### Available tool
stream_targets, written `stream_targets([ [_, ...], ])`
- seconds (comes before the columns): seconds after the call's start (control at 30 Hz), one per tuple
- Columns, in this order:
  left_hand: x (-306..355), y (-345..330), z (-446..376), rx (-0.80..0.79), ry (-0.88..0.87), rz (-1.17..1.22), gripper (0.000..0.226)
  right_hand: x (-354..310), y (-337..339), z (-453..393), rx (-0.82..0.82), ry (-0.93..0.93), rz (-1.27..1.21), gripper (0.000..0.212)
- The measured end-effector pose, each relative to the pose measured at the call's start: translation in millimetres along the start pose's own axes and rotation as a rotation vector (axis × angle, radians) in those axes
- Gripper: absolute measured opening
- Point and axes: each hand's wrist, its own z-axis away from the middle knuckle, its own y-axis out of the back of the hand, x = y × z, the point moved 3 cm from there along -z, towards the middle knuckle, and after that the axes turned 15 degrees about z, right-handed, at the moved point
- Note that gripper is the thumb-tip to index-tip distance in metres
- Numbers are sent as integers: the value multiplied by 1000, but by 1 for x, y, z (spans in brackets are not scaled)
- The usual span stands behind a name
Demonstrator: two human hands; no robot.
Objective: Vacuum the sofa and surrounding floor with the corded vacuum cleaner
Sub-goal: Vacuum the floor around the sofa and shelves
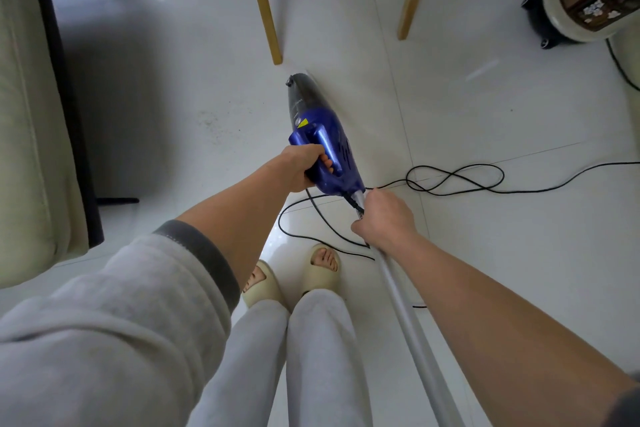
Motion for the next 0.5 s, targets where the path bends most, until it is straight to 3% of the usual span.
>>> stream_targets([
  [0.13,1,-5,4,-17,-30,-56,21,2,-5,5,-34,-26,-48,29],
  [0.23,0,0,4,-15,-32,-56,20,-4,-6,8,-28,-32,-77,21],
  [0.4,2,17,4,-6,-36,-33,19,-23,-9,9,-27,1,-70,38],
  [0.5,6,32,5,-9,-50,-35,19,-38,-14,10,-40,15,-103,32],
])
